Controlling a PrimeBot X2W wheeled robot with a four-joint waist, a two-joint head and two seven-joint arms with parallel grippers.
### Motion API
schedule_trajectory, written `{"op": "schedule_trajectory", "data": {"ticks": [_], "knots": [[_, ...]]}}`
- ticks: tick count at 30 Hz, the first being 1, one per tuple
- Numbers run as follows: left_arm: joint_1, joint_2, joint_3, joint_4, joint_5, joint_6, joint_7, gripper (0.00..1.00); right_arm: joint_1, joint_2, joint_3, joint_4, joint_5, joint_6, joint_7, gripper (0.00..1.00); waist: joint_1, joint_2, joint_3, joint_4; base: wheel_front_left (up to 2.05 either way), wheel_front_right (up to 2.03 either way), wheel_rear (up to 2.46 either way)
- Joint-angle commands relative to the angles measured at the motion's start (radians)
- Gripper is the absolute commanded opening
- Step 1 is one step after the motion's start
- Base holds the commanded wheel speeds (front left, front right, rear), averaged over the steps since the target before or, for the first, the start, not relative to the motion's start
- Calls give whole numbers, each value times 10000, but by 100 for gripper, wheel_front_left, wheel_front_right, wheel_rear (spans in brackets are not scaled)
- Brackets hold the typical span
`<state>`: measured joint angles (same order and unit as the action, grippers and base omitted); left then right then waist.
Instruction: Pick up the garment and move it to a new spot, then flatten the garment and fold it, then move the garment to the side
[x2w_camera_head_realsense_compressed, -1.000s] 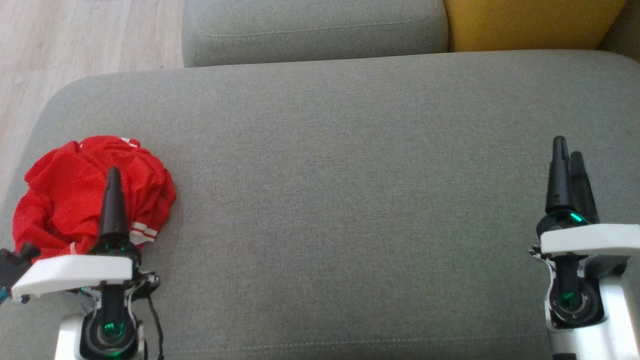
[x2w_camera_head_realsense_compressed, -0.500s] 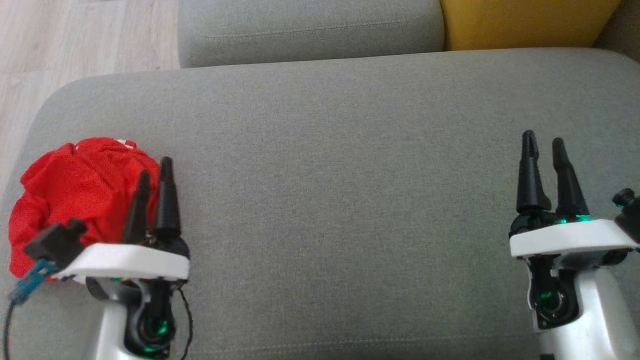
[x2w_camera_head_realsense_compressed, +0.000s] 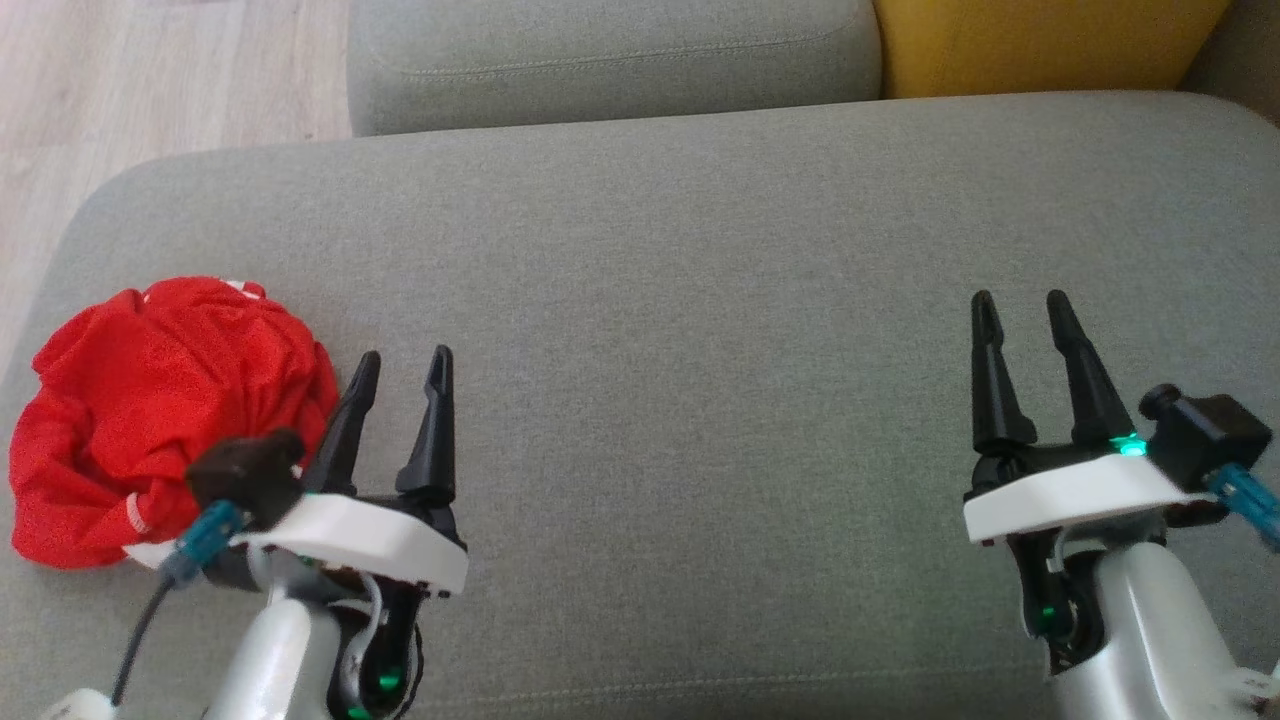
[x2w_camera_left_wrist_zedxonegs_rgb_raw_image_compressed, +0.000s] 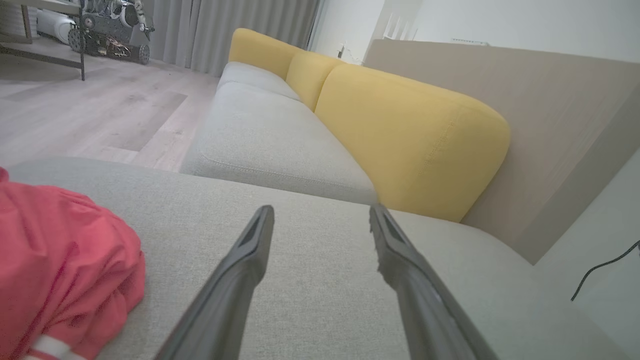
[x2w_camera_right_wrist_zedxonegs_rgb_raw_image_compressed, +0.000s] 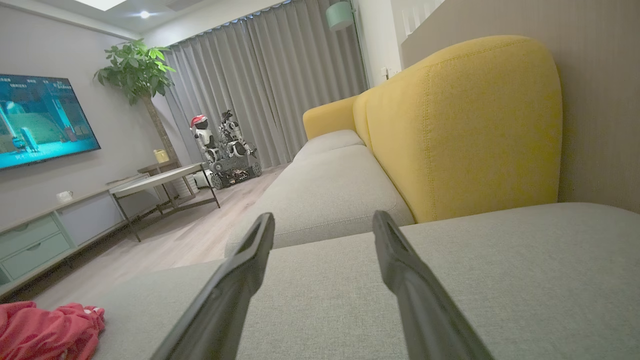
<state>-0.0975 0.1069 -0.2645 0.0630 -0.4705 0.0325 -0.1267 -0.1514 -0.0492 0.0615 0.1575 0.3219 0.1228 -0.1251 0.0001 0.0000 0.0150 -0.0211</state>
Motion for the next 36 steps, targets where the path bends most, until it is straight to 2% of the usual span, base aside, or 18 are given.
{"op": "schedule_trajectory", "data": {"ticks": [1, 11, 18, 23, 27, 32, 36], "knots": [[-740, 275, 0, -297, 463, 216, -184, 100, -529, -128, 237, -287, -486, 54, -189, 100, -1, 0, 7, -15, 0, 0, 0], [-997, 795, -941, 71, 1506, 1252, -447, 100, -533, -70, 273, -30, -1563, 59, -454, 100, -1, 0, 37, -16, 0, 0, 0], [-1261, 1301, -1781, 421, 2520, 1744, -652, 100, -582, -34, 469, 213, -2595, 64, -653, 100, -1, 0, 30, -3, 0, 0, 0], [-1478, 1442, -2281, 551, 2944, 2133, -798, 100, -678, -25, 645, 335, -3424, 67, -801, 100, -1, 0, 38, -8, 0, 0, 0], [-1477, 1318, -2211, 326, 2735, 2421, -914, 100, -749, -15, 626, 291, -3668, 69, -920, 100, -1, 0, 43, -17, 0, 0, 0], [-1285, 1116, -1827, -10, 2536, 2455, -1061, 100, -740, -10, 683, 363, -3710, 73, -1062, 100, -1, 0, 36, -24, 0, 0, 0], [-953, 647, -1208, -163, 2143, 1990, -1178, 100, -661, -11, 821, 571, -3259, 75, -1093, 100, -1, 0, 2, -30, 0, 0, 0]]}}
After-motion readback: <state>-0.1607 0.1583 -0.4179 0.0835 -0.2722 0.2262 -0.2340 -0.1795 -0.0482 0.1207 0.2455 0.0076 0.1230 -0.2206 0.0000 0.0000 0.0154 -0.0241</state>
